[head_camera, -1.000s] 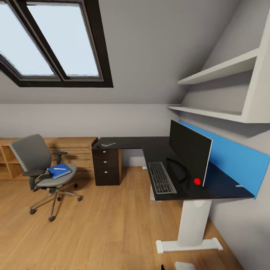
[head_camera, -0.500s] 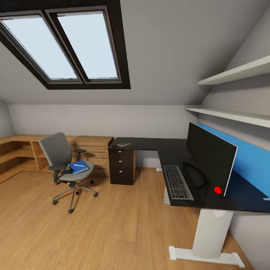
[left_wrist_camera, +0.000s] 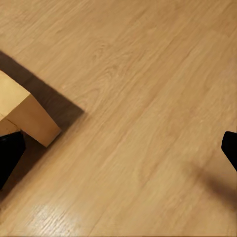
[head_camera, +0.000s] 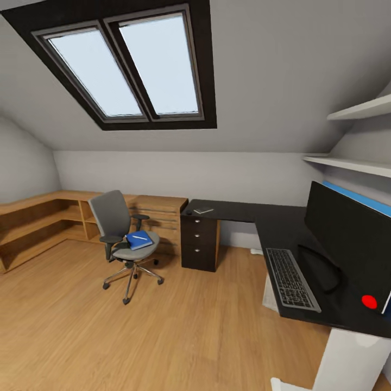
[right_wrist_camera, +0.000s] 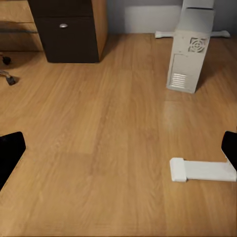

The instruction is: In the bedroom, organize the workspace by keeping the computer under the desk, ensuring the monitor is on the desk, placing the keyboard on the desk next to the monitor, placing the mouse on the desk next to the keyboard, moving the folder from the swivel chair onto the desk next to the mouse, stacking the notebook on top of the folder with the pen on top of the notebook, and positioning the swivel chair next to the desk.

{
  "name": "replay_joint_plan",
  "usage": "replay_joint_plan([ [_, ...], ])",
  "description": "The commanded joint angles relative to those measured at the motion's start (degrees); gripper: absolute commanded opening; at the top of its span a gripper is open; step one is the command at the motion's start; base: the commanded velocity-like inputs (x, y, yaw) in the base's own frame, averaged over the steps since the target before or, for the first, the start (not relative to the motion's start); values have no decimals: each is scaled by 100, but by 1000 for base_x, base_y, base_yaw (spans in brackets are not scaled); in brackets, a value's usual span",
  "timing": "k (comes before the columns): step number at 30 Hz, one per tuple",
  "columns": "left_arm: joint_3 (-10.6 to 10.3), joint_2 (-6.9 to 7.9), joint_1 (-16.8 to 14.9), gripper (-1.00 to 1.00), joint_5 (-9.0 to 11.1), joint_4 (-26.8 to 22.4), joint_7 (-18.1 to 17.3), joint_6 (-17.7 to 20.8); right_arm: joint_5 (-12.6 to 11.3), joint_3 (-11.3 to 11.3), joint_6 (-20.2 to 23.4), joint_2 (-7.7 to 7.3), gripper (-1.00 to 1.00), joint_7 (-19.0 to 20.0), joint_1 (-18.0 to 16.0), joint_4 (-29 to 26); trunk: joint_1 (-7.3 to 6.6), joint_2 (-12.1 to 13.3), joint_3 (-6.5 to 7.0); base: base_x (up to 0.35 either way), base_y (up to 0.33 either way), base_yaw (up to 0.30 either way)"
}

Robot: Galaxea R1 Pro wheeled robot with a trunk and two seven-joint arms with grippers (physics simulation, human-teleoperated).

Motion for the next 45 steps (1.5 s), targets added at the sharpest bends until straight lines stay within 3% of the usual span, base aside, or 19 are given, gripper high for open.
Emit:
replay_joint_plan([
  [1, -12, -3, -4, 100, -4, 2, 20, -4, -7, 50, -12, 2, 100, -44, -6, 12, 4, -5, -7, 319, 57, 283],
  [6, -12, -29, -4, 100, -8, 2, -15, 31, -7, 43, -2, -6, 100, -48, -6, 4, 4, -5, -8, 324, 18, 283],
  [8, -12, -37, -4, 100, -15, -4, -19, 293, -10, 42, 2, -7, 100, -51, -6, 3, 4, -5, -14, 328, 2, 272],
  [12, -12, -42, -4, 100, -17, -6, -20, 418, -18, 35, 5, -8, 100, -57, -6, 3, 4, -5, -33, 329, 1, 234],
  [21, -12, -43, -4, 100, -18, -6, -20, 437, -16, 32, 6, -16, 100, -57, -6, 3, 4, -5, -100, 331, 0, 149],
  [31, -12, -43, -4, 100, -18, -7, -20, 437, -16, 41, 6, -17, 100, -50, -6, 3, -215, 396, 1, 334, 0, 118],
  [45, -12, -60, -4, 100, -18, -7, -20, 437, -7, 41, 8, -26, 100, -41, -6, 3, -523, 958, 247, 334, 0, 4],
])
